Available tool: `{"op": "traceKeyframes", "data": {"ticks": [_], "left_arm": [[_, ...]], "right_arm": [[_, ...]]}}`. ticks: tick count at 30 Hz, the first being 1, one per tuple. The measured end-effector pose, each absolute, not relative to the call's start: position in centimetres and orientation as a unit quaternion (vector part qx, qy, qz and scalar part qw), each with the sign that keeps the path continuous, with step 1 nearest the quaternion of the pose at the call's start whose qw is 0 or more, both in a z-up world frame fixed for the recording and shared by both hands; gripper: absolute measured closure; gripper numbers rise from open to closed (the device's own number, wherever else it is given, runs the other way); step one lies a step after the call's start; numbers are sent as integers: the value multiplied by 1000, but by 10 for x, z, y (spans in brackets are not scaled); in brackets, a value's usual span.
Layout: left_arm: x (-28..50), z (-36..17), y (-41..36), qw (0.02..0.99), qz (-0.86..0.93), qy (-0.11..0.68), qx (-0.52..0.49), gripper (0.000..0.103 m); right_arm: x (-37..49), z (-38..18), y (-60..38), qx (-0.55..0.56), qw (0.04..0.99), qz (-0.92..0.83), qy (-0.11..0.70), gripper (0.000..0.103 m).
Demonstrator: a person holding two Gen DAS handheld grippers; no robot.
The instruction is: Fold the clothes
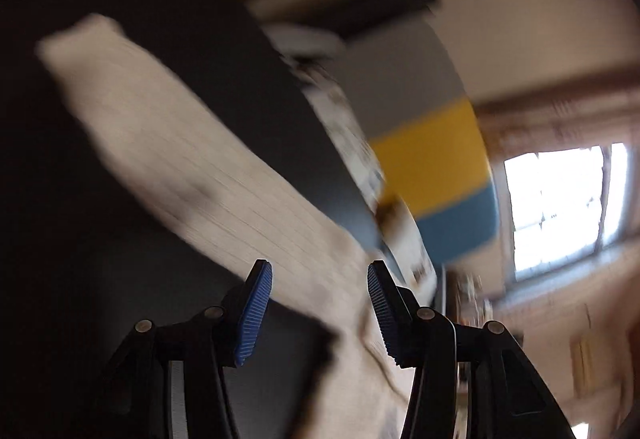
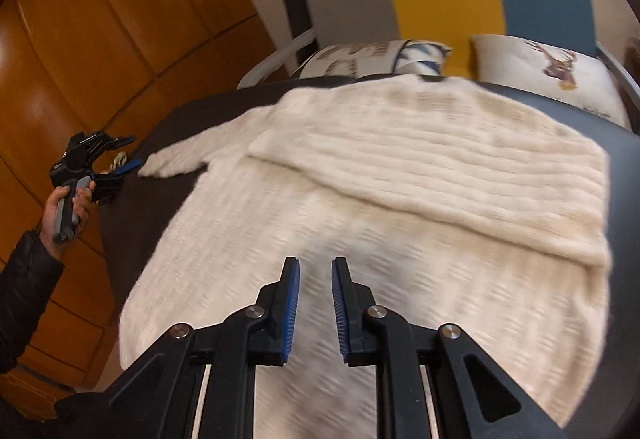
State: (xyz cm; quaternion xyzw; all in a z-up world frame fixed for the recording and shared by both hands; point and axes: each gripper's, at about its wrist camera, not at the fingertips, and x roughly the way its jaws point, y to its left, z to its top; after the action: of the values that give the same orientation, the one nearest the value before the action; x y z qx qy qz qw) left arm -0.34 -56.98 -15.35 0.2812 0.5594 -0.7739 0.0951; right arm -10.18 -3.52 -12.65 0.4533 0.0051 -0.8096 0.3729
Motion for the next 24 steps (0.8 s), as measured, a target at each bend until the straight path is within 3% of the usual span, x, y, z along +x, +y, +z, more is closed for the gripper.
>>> {"op": "traceKeyframes", "data": {"ticks": [6, 18, 24], "left_arm": [[31, -186, -658, 188, -731, 606, 252, 52], [29, -217, -693, 199, -694, 647, 245, 44], [20, -226, -703, 203, -688, 662, 217, 45]], "right_arm": [[-112, -124, -93, 457, 367, -809, 40, 87], [-130, -107, -131, 433, 365, -822, 59, 87], [-141, -109, -130, 429, 343, -834, 61, 87]]}}
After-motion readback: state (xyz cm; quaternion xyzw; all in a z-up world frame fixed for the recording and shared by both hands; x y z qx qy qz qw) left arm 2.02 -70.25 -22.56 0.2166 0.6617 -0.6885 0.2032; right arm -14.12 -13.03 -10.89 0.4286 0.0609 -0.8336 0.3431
